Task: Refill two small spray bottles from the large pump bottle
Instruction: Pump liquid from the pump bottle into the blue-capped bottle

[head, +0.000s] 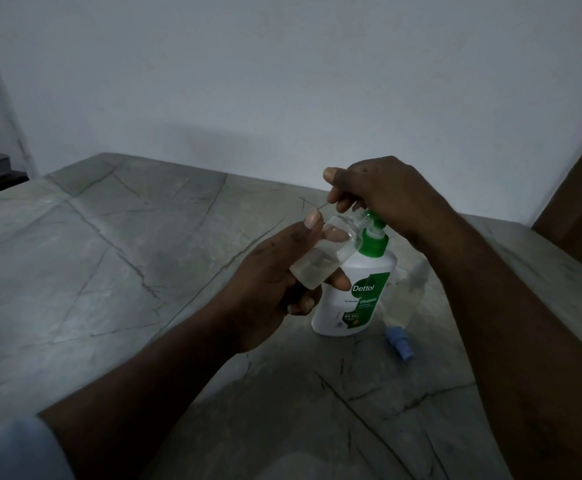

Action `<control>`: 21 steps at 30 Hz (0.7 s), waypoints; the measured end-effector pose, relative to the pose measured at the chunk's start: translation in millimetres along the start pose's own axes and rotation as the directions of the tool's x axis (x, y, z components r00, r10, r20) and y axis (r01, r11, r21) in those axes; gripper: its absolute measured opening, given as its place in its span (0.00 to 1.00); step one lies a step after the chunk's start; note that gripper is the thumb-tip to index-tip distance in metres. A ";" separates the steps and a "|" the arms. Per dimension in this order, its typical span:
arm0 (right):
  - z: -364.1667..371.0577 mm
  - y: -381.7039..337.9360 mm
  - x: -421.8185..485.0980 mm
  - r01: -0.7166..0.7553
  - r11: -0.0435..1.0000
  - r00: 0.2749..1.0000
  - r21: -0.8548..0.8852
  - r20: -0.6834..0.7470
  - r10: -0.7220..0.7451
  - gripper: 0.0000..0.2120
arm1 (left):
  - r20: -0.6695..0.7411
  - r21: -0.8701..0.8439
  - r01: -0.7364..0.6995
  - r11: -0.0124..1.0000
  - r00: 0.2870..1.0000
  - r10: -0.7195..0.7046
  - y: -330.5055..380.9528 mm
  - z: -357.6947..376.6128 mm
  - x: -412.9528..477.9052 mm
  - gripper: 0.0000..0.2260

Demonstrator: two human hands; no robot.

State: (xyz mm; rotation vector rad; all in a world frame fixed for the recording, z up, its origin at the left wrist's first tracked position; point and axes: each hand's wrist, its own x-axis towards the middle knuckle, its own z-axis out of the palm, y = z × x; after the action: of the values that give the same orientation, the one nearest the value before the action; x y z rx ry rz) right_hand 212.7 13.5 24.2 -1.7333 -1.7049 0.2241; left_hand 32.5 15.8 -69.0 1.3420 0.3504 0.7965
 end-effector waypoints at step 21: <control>4.1 6.0 2.8 -0.007 0.999 1.000 0.039 0.001 0.007 0.18 | -0.023 0.031 0.005 0.999 1.000 -0.004 2.6 1.8 -2.7 0.28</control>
State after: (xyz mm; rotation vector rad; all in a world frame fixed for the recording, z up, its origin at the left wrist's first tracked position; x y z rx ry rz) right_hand 215.7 18.1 18.7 -1.7121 -1.6845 0.2599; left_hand 30.9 12.6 -66.7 1.3618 0.3852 0.8062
